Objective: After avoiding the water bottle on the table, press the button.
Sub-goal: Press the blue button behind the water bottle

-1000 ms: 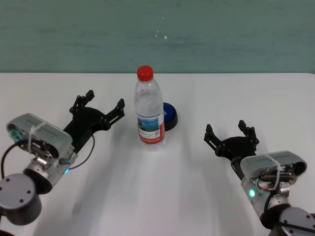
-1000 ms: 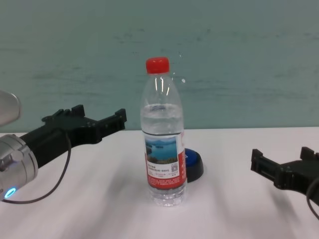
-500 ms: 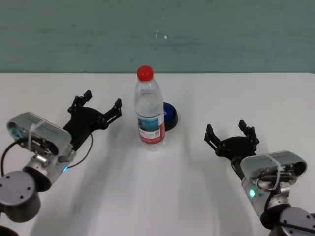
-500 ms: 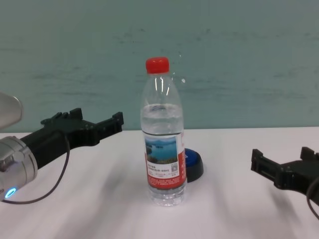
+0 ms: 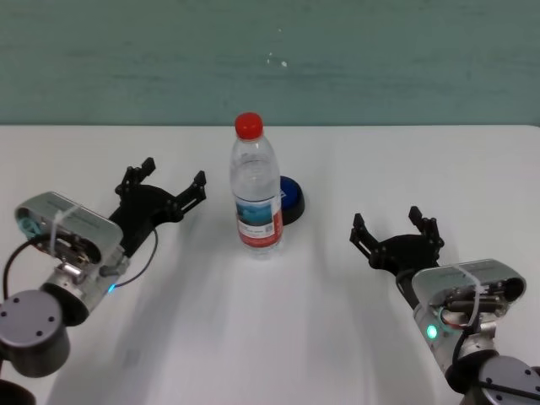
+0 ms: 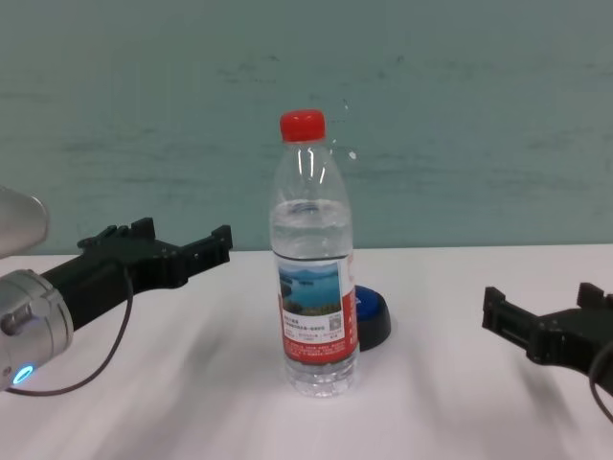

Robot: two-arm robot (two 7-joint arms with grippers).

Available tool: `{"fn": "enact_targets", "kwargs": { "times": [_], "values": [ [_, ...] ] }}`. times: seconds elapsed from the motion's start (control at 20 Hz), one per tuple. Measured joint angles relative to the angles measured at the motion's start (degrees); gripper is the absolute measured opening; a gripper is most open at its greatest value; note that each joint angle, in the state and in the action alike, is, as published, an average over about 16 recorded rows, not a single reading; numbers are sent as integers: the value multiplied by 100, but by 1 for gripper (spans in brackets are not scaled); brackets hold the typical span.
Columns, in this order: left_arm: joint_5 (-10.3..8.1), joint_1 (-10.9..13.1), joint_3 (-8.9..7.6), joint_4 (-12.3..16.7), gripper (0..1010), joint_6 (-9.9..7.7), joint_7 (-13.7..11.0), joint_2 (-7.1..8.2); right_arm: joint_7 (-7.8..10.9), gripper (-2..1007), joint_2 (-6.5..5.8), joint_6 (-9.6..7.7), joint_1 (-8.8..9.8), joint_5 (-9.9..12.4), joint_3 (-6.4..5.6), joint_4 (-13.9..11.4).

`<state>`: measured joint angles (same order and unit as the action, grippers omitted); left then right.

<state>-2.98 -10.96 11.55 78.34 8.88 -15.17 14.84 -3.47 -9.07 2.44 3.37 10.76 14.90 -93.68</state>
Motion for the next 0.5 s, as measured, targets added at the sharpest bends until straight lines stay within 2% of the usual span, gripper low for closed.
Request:
{"fn": "enact_targets", "kwargs": {
  "times": [0.5],
  "values": [
    [26,-203,22,-322,1010,92,-64,5,0,1004,0,0,0,0,0,0]
  ]
}}
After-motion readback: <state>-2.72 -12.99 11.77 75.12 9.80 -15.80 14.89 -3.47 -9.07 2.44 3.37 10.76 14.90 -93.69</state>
